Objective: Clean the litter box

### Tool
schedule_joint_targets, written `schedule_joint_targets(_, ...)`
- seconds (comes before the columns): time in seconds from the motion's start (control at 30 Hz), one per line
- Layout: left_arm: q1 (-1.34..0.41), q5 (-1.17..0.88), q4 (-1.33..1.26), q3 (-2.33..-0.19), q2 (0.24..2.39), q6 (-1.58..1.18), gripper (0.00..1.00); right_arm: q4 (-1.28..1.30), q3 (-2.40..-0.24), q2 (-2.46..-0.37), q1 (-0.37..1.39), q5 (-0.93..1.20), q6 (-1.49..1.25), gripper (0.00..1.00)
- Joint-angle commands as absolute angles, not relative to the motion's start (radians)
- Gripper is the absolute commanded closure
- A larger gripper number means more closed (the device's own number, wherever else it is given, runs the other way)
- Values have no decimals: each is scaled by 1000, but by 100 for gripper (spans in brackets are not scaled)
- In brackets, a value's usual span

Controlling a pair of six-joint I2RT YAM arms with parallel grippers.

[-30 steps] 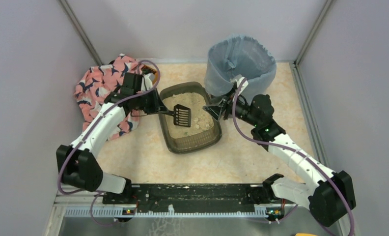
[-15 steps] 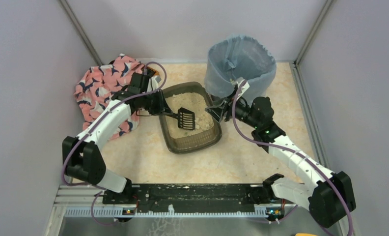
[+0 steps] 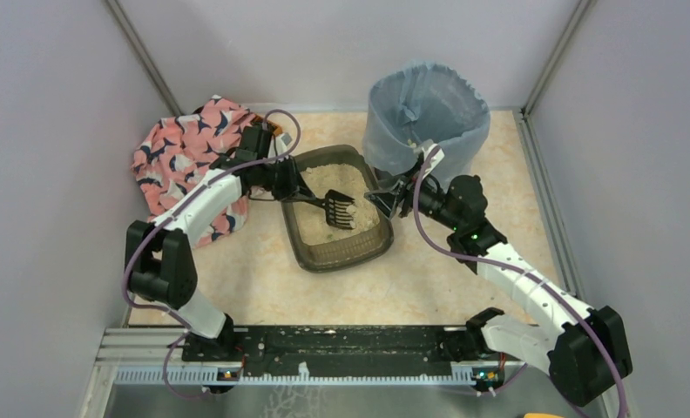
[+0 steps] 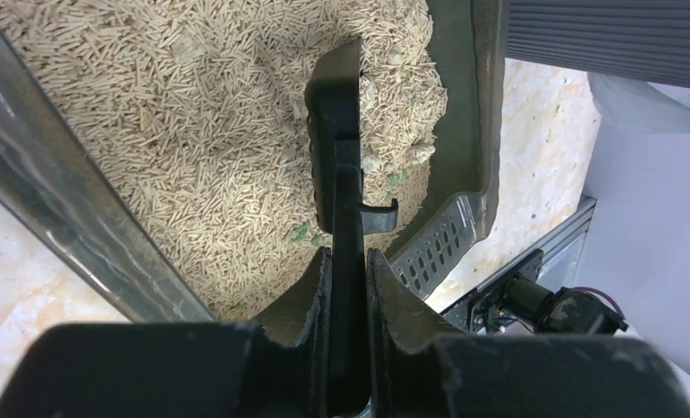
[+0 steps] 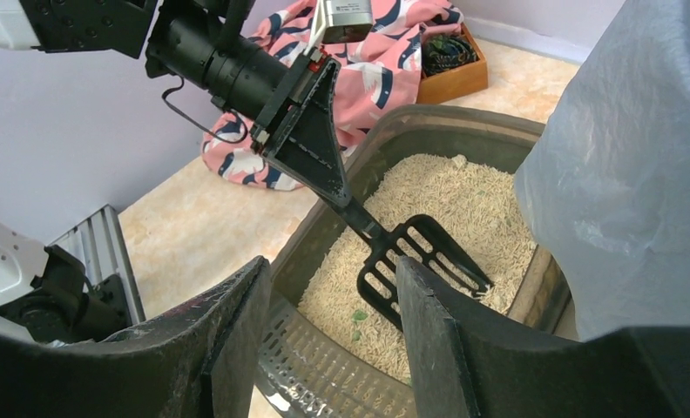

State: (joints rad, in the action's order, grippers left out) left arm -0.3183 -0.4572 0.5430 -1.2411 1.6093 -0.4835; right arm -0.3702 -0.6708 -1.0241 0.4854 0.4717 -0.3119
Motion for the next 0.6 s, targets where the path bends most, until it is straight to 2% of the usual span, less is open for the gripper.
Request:
schedule_joint_targets(0.0,-324,-532,452,-1222,1638,-537,100,-441,-671,-1014,474,485,-320,44)
schedule_joint_targets(0.37,-272,-800,129,-1021,1597,-730,100,-440,-667,-1037,474,487,-321,44)
schedule_joint_targets(0.57,-224,-840,49,-935,1550,-779,100,-457,-667,-1066,474,502,-336,44)
